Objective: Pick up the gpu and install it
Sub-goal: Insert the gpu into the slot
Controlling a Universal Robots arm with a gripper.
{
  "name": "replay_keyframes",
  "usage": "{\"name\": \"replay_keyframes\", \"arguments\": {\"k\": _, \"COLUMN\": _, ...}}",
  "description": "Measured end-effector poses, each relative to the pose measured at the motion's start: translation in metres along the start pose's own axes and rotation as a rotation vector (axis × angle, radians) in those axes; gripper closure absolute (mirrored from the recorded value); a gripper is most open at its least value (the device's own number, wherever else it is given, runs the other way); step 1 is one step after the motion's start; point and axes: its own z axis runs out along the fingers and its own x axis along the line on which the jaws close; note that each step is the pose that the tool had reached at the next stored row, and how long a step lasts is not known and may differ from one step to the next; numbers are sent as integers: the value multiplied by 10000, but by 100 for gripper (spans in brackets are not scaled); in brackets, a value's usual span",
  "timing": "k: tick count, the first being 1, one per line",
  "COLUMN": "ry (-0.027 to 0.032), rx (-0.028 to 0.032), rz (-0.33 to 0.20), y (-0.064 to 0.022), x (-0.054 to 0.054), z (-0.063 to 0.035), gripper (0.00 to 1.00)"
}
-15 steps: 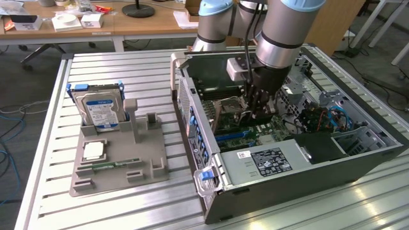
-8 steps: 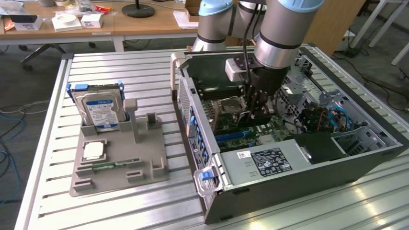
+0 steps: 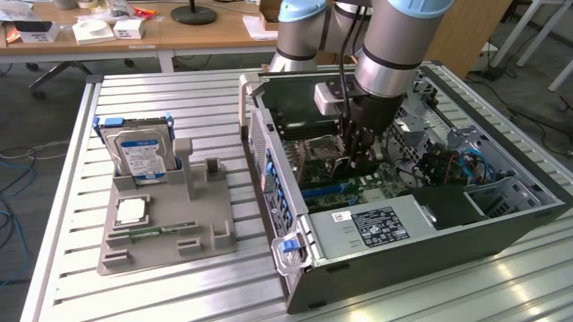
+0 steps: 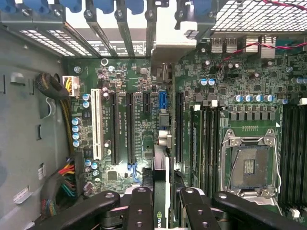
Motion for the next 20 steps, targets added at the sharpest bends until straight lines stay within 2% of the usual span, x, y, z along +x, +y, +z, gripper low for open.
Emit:
{"name": "replay_keyframes", "arguments": {"k": 5, "ry": -2, "rx": 2, "rz": 0, "y": 10, "x": 1, "z": 1, "gripper": 74}}
{"name": "replay_keyframes", "arguments": {"k": 14, "ry": -1, "rx": 1, "rz": 1, "y": 98, "x": 4, "z": 2, "gripper": 74}}
{"name": "replay_keyframes", "arguments": {"k": 20, "ry": 0, "rx": 0, "rz": 0, "y": 105, "x": 7, "z": 54, "gripper": 74}}
